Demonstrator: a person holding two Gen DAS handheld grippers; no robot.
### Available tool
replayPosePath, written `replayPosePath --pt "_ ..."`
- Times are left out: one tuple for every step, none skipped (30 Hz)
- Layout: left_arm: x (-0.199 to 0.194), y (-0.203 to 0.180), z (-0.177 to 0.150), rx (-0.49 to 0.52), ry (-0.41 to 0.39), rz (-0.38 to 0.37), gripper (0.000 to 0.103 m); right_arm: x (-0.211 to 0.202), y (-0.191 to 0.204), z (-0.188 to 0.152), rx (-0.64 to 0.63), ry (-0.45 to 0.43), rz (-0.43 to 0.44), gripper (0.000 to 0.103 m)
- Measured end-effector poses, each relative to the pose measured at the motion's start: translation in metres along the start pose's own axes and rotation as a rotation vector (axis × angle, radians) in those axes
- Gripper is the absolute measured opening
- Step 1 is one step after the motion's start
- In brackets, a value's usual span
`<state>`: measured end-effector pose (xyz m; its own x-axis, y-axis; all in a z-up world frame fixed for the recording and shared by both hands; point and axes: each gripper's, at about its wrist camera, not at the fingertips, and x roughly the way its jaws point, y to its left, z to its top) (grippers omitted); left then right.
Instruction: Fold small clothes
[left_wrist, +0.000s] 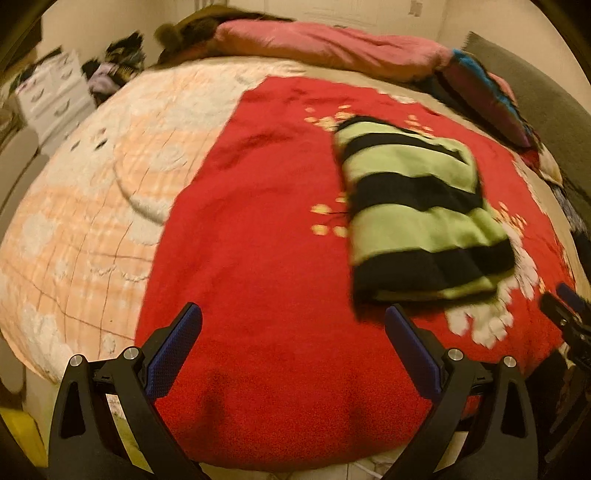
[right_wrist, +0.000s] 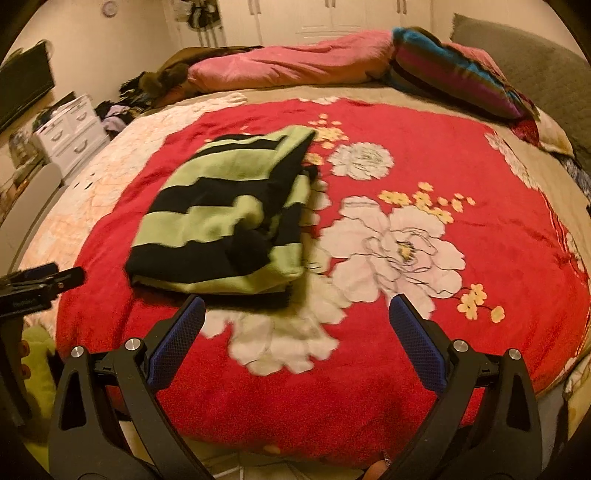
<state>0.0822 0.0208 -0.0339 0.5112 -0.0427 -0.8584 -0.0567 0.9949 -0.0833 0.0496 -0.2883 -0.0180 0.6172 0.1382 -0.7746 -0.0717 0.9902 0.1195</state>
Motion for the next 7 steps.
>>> replayPosePath --pt "0.007 0.016 0.007 -0.043 0.012 0.010 0.099 0.003 -0.010 0.004 0.014 -0.001 -0.011 0.094" --pt "0.012 0.030 0.014 -0.076 0.016 0.020 0.099 0.006 -0.021 0.008 0.027 -0.005 -0.025 0.094" --pt "0.018 0.044 0.022 -0.102 0.015 0.044 0.099 0.010 -0.034 0.013 0.045 -0.009 -0.037 0.094" --pt "0.024 0.063 0.031 -0.134 0.008 0.094 0.099 0.016 -0.059 0.021 0.090 -0.009 -0.047 0.094" --pt "0.029 0.077 0.038 -0.153 0.003 0.131 0.099 0.021 -0.079 0.027 0.131 -0.010 -0.064 0.094" --pt "0.039 0.099 0.050 -0.174 0.004 0.181 0.099 0.029 -0.114 0.034 0.192 -0.015 -0.101 0.094" --pt "0.049 0.121 0.061 -0.203 0.009 0.232 0.099 0.035 -0.137 0.039 0.228 -0.015 -0.127 0.094"
